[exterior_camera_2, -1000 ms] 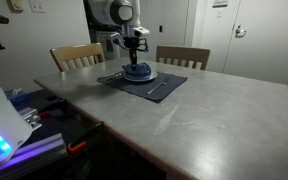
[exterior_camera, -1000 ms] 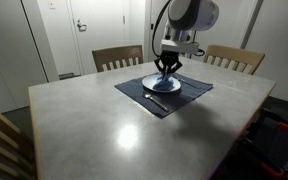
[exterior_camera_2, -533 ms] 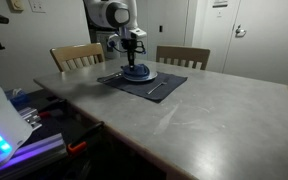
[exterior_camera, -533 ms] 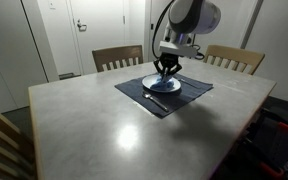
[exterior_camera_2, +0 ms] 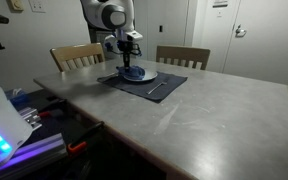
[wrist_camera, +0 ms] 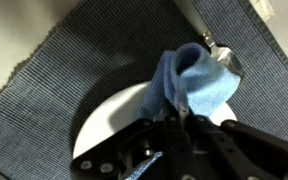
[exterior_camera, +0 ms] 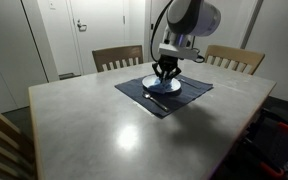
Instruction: Use the cloth to wipe the plate
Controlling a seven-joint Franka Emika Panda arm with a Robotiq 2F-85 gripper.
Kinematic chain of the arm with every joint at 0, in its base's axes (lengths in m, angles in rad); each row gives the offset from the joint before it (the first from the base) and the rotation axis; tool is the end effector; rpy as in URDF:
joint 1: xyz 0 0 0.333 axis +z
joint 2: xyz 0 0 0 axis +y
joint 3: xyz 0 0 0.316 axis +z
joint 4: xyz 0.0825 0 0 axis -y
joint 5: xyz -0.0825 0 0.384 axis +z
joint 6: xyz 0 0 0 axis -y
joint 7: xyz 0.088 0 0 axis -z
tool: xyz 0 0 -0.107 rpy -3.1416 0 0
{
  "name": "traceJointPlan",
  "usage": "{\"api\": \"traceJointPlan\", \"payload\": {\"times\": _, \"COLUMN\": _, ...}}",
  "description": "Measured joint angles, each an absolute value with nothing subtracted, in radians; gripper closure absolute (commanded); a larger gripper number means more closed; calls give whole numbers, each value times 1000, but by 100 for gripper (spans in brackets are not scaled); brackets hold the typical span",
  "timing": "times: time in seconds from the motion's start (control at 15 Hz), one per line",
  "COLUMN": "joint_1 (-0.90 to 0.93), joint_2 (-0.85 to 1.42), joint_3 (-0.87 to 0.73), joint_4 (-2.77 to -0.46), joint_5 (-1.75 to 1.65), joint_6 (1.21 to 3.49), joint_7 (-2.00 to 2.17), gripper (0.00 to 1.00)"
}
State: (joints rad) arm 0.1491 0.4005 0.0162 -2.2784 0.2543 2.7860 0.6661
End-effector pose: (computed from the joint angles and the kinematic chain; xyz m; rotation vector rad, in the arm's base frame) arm 0.5365 0.0782 0.1874 -2.7988 1.0796 -0.0802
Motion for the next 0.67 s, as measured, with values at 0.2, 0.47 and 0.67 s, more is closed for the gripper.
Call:
{"api": "traceJointPlan", "payload": {"times": 0.2, "joint_1": 146, "joint_2": 405, "joint_3": 15, "joint_4": -2280, "joint_5": 252, "joint_6": 2777, "joint_7": 638, "gripper": 98}}
{"api": "traceJointPlan", "payload": {"times": 0.47, "joint_1": 149, "joint_2": 418, "joint_3": -2, "joint_4": -2276, "joint_5": 213, "joint_6": 2761, "joint_7": 619, "gripper": 98}}
{"api": "traceJointPlan", "payload": {"times": 0.67, "joint_1": 153, "joint_2": 441, "joint_3": -18, "joint_4": -2255, "joint_5": 158, "joint_6": 2750, "joint_7": 598, "gripper": 98}}
